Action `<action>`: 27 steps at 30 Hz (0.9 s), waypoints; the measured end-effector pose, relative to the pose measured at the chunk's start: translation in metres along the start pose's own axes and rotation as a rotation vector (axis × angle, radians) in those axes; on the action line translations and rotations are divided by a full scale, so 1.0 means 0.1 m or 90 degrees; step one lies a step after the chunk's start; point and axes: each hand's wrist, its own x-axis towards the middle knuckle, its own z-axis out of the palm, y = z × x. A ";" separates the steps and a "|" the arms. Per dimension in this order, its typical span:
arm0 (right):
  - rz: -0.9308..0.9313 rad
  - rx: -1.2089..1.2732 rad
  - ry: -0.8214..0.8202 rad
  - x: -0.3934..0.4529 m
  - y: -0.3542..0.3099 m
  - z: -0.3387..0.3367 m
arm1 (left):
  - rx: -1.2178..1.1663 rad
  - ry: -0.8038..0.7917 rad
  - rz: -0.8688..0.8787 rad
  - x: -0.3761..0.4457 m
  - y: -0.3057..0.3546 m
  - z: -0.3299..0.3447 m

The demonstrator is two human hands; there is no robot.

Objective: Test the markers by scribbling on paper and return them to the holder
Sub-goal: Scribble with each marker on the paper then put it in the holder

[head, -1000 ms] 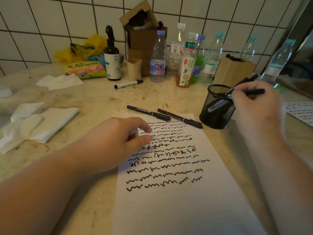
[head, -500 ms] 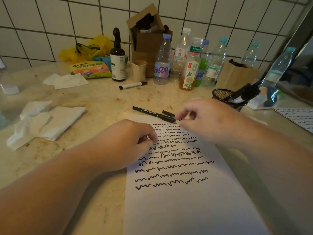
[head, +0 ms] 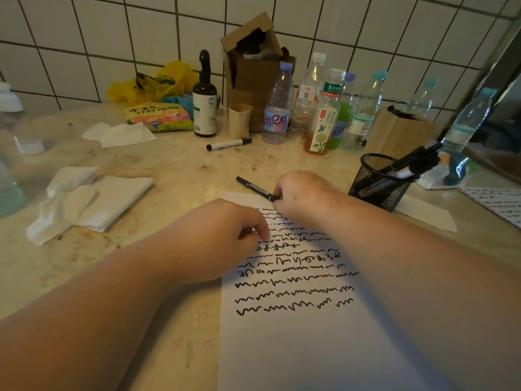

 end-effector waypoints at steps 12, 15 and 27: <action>-0.123 0.737 -0.132 -0.89 0.36 -0.28 | -0.184 -0.015 0.002 -0.05 0.11 -0.04; -0.137 0.879 -0.113 -0.99 0.36 -0.19 | -0.261 -0.029 0.036 -0.07 0.13 -0.07; -0.199 0.920 0.033 -1.09 1.11 -0.06 | -0.492 -0.265 0.134 -0.14 -0.03 -0.28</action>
